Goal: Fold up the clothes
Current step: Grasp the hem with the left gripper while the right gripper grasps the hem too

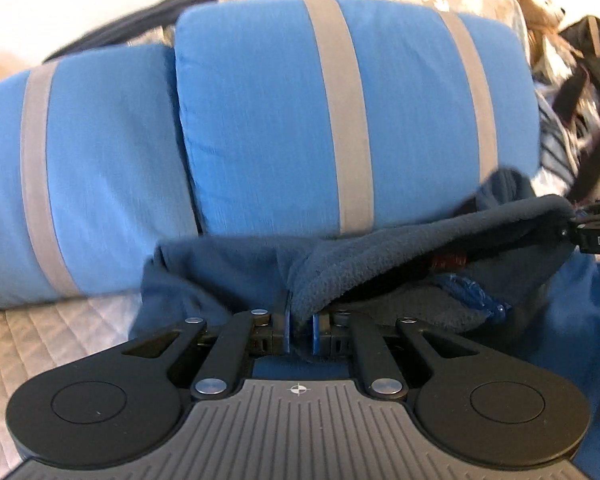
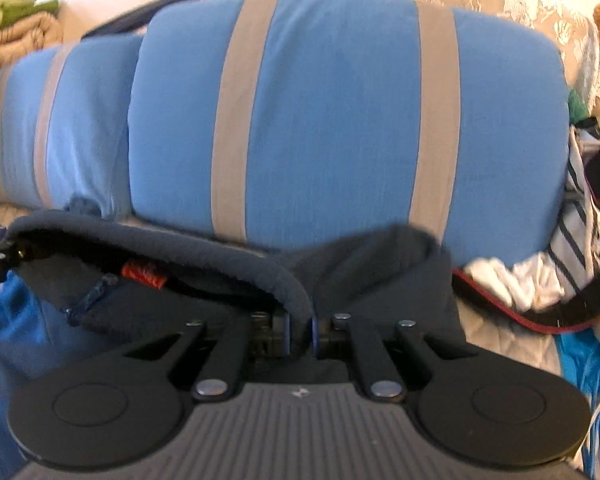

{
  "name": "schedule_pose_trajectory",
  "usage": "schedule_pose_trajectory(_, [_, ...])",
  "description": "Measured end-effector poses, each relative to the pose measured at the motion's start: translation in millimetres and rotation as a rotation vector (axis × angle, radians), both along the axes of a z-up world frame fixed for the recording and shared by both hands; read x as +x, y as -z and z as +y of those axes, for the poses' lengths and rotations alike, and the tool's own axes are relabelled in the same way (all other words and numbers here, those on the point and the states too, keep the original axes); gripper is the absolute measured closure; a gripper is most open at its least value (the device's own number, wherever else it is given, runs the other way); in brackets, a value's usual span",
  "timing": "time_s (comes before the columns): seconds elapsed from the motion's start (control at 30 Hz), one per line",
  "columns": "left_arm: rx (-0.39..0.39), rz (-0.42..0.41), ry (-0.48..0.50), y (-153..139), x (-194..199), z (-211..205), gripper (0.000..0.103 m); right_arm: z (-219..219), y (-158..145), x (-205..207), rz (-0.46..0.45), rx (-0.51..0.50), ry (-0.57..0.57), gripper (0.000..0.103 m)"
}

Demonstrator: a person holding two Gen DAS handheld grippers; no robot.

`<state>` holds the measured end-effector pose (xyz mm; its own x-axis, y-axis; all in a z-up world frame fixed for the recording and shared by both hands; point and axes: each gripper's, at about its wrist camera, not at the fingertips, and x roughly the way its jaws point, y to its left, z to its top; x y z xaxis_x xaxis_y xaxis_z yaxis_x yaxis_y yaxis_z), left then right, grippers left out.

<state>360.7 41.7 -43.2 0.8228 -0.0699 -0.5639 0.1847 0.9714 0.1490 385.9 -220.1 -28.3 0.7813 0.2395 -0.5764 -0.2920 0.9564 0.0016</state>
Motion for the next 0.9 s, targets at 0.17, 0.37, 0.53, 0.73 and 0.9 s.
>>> schedule_pose_trajectory(0.17, [0.018, 0.039, 0.004, 8, -5, 0, 0.094, 7, 15, -18, 0.004, -0.053, -0.008, 0.093])
schedule_pose_trajectory(0.37, [0.035, 0.063, 0.031, 6, -18, -7, 0.094, 9, 21, -27, 0.009, -0.094, -0.015, 0.094])
schedule_pose_trajectory(0.53, [0.043, 0.072, 0.040, 4, -26, -9, 0.094, 9, 16, -37, 0.008, -0.114, -0.012, 0.094])
schedule_pose_trajectory(0.73, [0.058, 0.128, 0.011, 23, -11, -10, 0.094, 14, 34, -33, 0.039, -0.125, -0.023, 0.093])
schedule_pose_trajectory(0.9, [0.049, 0.157, -0.010, 36, -2, -7, 0.094, 18, 45, -26, 0.039, -0.136, -0.019, 0.093])
